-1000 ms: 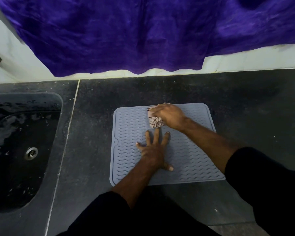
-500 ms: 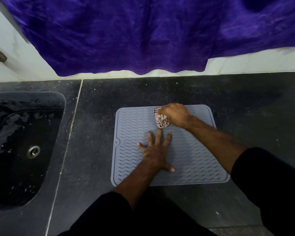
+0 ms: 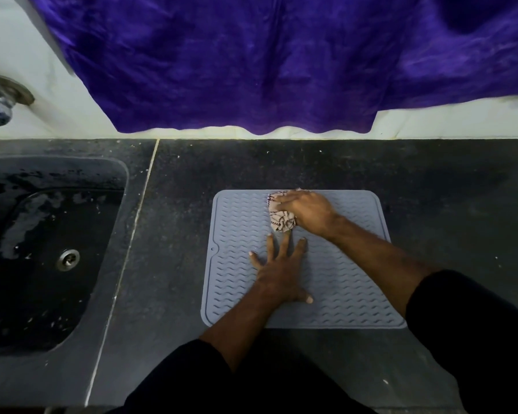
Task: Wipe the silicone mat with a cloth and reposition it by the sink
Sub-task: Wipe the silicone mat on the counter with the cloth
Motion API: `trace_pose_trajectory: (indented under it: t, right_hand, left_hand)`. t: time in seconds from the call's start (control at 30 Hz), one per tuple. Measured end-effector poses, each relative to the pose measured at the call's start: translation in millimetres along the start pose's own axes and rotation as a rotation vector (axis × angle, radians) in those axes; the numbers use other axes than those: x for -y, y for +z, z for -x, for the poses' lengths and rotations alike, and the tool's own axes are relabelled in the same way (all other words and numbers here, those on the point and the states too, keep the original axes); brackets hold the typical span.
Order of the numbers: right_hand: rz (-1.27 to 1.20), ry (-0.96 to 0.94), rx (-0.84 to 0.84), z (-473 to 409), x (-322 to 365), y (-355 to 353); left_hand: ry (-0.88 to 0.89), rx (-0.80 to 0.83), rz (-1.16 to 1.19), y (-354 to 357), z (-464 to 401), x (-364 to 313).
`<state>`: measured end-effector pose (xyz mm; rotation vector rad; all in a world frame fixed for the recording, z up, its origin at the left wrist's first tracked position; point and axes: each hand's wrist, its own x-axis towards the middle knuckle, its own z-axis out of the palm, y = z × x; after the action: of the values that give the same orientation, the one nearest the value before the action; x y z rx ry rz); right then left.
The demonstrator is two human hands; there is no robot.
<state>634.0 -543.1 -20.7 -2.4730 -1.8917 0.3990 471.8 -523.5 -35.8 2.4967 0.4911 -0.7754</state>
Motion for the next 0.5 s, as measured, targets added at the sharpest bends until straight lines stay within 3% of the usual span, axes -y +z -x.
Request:
trace_pose_trajectory:
  t: [0.17, 0.33, 0.5]
  right_hand:
    - [-0.038, 0.058, 0.003, -9.7, 2.8, -1.6]
    - [-0.100, -0.010, -0.088, -33.2, 28.5, -2.8]
    - [0.047, -0.090, -0.048, -41.0, 45.0, 10.1]
  left_hand:
    - [-0.047, -0.140, 0.000, 7.4, 11.0, 34.5]
    - [-0.123, -0.060, -0.005, 2.2, 17.4, 55.1]
    - [-0.134, -0.032, -0.013, 0.6, 18.8, 54.6]
